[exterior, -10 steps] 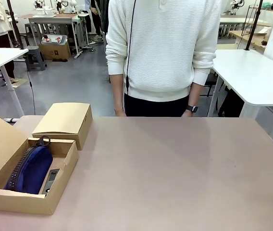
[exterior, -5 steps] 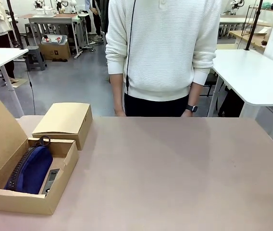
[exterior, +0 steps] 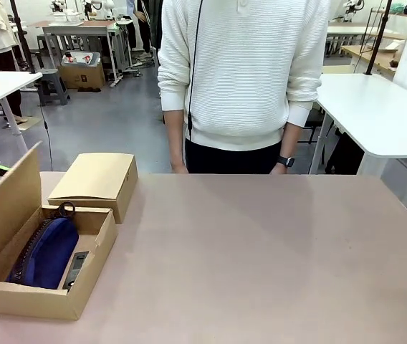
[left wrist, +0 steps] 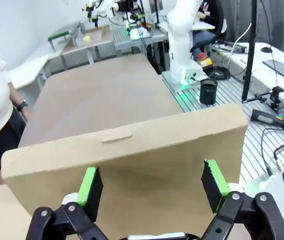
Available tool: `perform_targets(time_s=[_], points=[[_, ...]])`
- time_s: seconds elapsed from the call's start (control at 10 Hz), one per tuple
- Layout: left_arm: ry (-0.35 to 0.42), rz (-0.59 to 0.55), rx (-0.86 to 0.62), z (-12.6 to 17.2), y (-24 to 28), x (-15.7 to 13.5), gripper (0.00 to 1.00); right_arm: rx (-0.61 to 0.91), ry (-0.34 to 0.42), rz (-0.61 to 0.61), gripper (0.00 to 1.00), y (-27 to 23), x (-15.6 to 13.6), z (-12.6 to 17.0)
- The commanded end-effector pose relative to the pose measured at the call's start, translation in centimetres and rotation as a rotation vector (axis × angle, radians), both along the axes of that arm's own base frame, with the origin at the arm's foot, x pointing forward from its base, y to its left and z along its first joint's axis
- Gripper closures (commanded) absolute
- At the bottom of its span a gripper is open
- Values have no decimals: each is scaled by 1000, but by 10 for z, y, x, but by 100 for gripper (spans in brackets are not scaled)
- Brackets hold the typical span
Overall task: Place items inside the box.
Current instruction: Close the lid of the Mailer Box closest to the robot.
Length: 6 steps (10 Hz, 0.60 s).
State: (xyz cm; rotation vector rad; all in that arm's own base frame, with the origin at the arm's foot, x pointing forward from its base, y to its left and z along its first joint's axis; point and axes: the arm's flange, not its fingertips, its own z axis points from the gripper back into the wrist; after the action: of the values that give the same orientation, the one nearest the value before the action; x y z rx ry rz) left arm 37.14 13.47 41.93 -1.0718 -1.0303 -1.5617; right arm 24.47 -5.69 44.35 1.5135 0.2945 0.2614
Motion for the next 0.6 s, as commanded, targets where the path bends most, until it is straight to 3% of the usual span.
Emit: perform_targets(time_s=[0.0, 0.3, 0.5], points=[[34, 0, -33, -14, -23, -3, 0, 15, 18, -11, 0, 3, 1, 6], [115, -10, -70, -50, -55, -5, 0, 15, 18, -11, 0, 3, 1, 6], [134, 55, -87, -80, -75, -3, 0, 15, 18, -11, 0, 3, 1, 6]])
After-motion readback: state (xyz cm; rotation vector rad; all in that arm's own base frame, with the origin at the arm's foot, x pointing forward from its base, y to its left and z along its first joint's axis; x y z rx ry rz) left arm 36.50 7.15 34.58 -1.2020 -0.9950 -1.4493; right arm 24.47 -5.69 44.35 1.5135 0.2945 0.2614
